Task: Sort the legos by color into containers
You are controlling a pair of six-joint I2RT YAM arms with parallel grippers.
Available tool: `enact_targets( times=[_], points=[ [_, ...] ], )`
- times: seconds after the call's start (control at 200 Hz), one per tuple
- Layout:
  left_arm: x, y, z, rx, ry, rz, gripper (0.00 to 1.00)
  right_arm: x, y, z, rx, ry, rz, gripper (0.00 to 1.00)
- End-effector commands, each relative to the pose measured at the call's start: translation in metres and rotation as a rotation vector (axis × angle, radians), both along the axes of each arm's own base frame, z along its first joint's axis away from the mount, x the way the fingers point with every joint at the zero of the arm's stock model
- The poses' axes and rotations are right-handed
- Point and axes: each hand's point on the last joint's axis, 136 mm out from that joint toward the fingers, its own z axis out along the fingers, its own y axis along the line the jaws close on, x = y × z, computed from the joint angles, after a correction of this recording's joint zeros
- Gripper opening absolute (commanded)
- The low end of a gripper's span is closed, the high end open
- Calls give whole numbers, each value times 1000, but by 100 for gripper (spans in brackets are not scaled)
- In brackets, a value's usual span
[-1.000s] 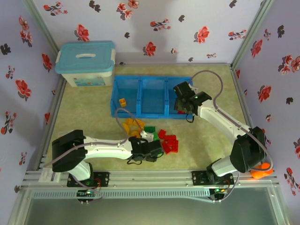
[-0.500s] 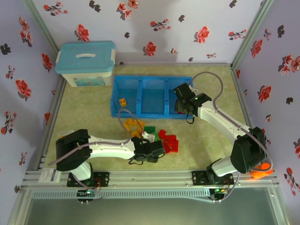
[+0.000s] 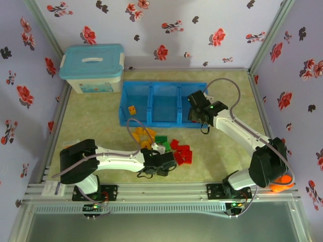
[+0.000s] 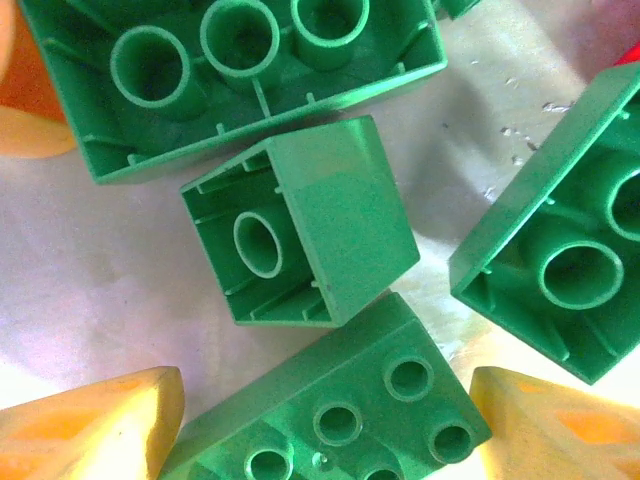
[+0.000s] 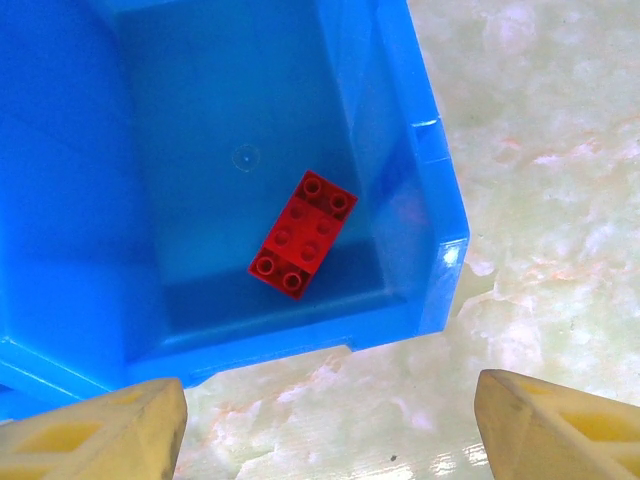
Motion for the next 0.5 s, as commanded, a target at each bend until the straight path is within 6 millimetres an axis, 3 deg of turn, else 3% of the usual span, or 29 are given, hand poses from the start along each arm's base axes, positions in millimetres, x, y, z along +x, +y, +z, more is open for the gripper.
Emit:
enact_targets(
  times=[0.0,0.495],
  points=[
    [-5,10,-3,13,20,7,73,-1,-2,4,8,-28,-26,76],
    [-2,17,-11,36,14,18,63,-1,2,3,16,-27,-26,76]
  ],
)
